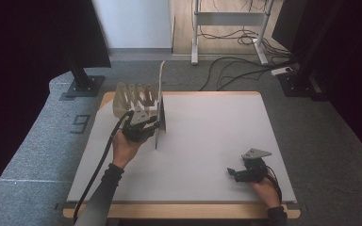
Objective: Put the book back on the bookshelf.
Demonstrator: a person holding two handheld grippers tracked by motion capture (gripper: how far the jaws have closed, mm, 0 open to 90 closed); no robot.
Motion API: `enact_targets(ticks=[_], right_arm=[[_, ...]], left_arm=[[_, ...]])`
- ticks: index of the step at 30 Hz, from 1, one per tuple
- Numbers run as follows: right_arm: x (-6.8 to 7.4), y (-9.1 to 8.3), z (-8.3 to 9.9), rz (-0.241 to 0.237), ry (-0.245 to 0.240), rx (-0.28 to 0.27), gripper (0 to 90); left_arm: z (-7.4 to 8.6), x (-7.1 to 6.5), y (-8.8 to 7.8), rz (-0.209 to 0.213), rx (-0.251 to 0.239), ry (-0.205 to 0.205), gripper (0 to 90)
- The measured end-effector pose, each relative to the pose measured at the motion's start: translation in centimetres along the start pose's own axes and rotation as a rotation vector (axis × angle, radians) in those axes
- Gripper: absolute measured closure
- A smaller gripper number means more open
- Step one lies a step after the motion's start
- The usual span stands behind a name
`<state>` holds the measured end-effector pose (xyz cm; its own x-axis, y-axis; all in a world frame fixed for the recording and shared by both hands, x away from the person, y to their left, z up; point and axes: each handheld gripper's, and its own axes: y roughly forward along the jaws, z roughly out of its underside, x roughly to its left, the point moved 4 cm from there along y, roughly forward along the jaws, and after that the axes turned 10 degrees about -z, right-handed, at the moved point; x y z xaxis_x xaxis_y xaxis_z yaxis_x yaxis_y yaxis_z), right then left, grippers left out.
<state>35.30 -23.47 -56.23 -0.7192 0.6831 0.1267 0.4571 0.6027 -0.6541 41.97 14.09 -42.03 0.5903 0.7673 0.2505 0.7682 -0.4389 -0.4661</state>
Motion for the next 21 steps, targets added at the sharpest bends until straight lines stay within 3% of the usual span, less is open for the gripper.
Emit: enact_targets(ticks=[3, 6, 9, 16, 21], right_arm=[[0.0, 0.0, 0.0, 0.0, 0.001, 0.001, 12.6], [0.0, 0.0, 0.0, 0.0, 0.001, 0.001, 12.7], [0.0, 0.0, 0.0, 0.0, 0.003, 0.001, 12.6], [0.0, 0.0, 0.0, 0.001, 0.002, 0.002, 12.7], [0.0, 0.0, -0.1, 0.001, 0.0, 0.001, 12.7]], left_arm=[[-0.1, -0.5, 0.1, -0.006, 0.002, 0.022, 67.7], [0.0, -0.8, 0.1, -0.011, 0.017, 0.038, 60.2], [0.0, -0.9, -0.3, -0.003, 0.024, 0.024, 51.0], [-0.2, -1.4, -1.5, 0.109, 0.036, -0.033, 29.2], [0.4, -1.8, -2.5, 0.179, 0.047, -0.073, 21.7]])
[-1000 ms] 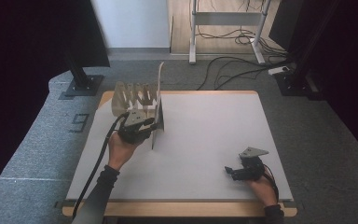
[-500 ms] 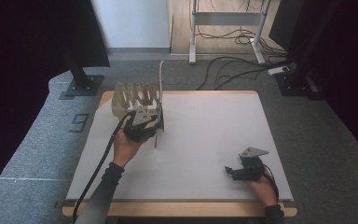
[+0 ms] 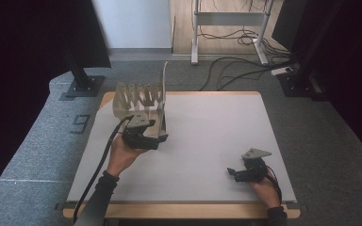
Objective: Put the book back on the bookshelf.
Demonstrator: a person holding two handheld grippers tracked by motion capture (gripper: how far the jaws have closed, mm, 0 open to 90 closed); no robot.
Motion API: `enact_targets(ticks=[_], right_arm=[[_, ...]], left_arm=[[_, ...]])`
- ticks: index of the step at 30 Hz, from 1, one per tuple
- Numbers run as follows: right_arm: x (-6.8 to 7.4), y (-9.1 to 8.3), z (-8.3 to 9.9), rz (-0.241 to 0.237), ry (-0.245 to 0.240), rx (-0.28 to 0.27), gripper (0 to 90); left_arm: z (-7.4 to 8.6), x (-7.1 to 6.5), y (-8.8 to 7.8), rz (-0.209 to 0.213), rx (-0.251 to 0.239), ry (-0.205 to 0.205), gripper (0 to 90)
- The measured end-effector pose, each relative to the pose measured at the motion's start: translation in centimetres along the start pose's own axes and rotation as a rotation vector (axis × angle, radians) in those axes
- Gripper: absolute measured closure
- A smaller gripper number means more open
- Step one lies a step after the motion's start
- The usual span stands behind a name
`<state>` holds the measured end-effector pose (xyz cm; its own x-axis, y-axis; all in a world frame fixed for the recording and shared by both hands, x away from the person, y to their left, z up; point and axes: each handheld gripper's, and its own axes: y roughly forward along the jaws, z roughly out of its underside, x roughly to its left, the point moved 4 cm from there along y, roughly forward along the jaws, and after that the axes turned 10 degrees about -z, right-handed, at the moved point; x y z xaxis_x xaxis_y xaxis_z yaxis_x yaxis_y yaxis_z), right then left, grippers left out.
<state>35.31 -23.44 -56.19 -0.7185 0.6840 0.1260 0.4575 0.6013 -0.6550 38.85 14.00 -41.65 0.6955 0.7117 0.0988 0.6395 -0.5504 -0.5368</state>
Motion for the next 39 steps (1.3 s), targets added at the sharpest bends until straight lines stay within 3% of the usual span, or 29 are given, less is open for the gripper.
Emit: enact_targets(ticks=[8, 13, 19, 27, 33, 39], right_arm=[[0.0, 0.0, 0.0, 0.001, -0.002, 0.001, 12.7], [0.0, 0.0, 0.0, 0.005, -0.006, 0.0, 12.7], [0.0, 0.0, 0.0, 0.005, -0.004, 0.0, 12.7], [0.0, 0.0, 0.0, 0.006, -0.003, -0.001, 12.7], [0.0, 0.0, 0.0, 0.006, -0.003, -0.001, 12.6], [0.0, 0.0, 0.0, 0.013, -0.001, 0.002, 11.5]], left_arm=[[1.7, -0.3, -1.6, 0.055, -0.005, -0.023, 15.3], [3.1, -0.2, -2.6, 0.056, -0.018, -0.029, 14.2], [5.3, 0.4, -3.3, 0.029, -0.011, -0.042, 10.7], [8.3, 1.1, -2.7, -0.036, 0.042, -0.033, 0.0], [10.9, 1.3, -1.6, -0.038, 0.067, -0.06, 0.0], [13.4, 1.5, -0.2, -0.056, 0.13, -0.073, 0.0]])
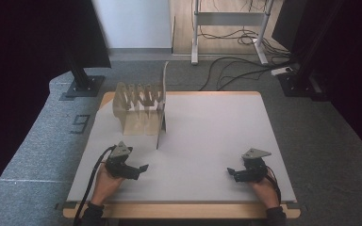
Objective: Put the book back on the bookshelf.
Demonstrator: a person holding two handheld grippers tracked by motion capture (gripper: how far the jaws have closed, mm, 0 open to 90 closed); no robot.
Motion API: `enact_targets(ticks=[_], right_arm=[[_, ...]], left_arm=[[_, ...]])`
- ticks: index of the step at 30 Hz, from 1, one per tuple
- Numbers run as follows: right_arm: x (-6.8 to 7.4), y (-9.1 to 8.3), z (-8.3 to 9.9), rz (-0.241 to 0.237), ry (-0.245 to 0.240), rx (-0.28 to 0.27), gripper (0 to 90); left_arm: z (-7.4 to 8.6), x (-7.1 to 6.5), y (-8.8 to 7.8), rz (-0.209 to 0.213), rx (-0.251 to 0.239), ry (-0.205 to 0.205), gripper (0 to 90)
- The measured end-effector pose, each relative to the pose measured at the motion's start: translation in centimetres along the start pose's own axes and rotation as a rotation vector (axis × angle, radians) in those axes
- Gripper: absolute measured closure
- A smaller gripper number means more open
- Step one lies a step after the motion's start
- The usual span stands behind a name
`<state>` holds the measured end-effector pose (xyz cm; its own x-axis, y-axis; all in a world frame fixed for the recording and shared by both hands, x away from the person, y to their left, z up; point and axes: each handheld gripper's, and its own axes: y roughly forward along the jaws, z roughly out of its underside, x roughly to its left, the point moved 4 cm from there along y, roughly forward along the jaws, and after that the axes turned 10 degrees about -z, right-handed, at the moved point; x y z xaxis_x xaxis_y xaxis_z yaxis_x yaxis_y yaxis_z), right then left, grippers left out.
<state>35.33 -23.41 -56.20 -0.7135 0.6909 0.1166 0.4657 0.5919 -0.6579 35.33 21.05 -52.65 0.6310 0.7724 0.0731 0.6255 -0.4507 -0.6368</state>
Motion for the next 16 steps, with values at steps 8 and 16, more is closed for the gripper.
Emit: enact_targets(ticks=[8, 16], right_arm=[[0.0, 0.0, 0.0, 0.001, 0.0, -0.001, 11.4], [0.1, 0.0, 0.1, 0.002, -0.006, -0.003, 11.8]], left_arm=[[2.0, 0.3, 2.1, -0.036, 0.117, -0.022, 0.0], [2.1, 0.0, 2.5, -0.064, 0.157, 0.008, 0.0]])
